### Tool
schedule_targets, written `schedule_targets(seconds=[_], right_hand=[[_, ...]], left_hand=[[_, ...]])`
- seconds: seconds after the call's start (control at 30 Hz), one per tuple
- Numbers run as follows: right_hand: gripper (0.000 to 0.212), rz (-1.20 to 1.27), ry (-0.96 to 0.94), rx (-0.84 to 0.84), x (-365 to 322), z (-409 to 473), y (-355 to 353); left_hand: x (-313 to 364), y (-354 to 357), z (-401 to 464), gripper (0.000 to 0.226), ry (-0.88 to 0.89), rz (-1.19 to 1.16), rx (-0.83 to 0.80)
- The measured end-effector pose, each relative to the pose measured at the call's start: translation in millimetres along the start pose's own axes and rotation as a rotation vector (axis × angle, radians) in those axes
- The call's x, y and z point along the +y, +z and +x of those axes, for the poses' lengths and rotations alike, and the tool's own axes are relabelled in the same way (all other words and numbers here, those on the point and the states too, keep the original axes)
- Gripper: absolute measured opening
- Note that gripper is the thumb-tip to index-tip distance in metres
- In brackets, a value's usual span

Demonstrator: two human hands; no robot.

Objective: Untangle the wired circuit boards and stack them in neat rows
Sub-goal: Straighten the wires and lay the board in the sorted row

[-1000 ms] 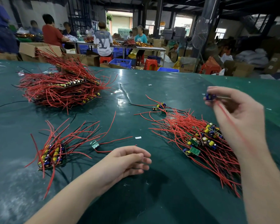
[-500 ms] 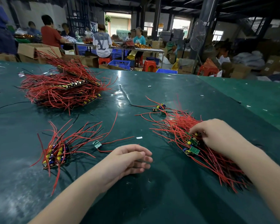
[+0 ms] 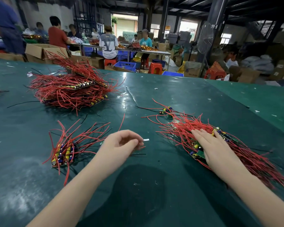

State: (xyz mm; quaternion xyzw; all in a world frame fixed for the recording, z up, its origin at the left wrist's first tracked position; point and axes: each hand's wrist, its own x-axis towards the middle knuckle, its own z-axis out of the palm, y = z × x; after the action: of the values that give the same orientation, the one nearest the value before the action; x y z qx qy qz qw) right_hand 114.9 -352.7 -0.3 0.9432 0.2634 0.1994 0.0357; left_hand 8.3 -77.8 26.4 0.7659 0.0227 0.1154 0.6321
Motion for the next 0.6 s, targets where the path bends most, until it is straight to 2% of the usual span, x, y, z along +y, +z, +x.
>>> schedule_targets(seconds=[0.1, 0.17, 0.27, 0.37, 0.47, 0.53, 0.6], right_hand=[[0.066, -0.075, -0.027, -0.001, 5.7, -1.7, 5.3], [0.062, -0.081, -0.006, -0.034, 6.9, 0.1, 3.7], [0.063, -0.063, 0.052, -0.054, -0.2, 7.9, -1.9], [0.064, -0.03, 0.055, -0.003, -16.2, 13.0, -8.5], [0.055, 0.016, 0.038, 0.083, -35.8, 13.1, -14.0], [0.05, 0.087, 0.009, 0.165, -52.1, 15.8, -17.6], [0.046, 0.195, -0.028, 0.204, -68.8, 20.9, -20.1]], left_hand=[[-9.5, -15.9, 5.3, 0.029, 0.102, 0.554, 0.191], [-16.4, -24.5, 8.5, 0.033, 0.066, 0.918, 0.184], [-25.5, -28.4, 13.6, 0.035, -0.069, 1.245, 0.1], [-31.9, -26.2, 12.6, 0.037, -0.095, 1.412, 0.063], [-32.5, -23.5, 12.0, 0.033, -0.068, 1.524, 0.059], [-30.1, -23.5, 13.3, 0.034, -0.033, 1.497, 0.073], [-28.4, -23.6, 12.7, 0.038, 0.0, 1.349, 0.098]])
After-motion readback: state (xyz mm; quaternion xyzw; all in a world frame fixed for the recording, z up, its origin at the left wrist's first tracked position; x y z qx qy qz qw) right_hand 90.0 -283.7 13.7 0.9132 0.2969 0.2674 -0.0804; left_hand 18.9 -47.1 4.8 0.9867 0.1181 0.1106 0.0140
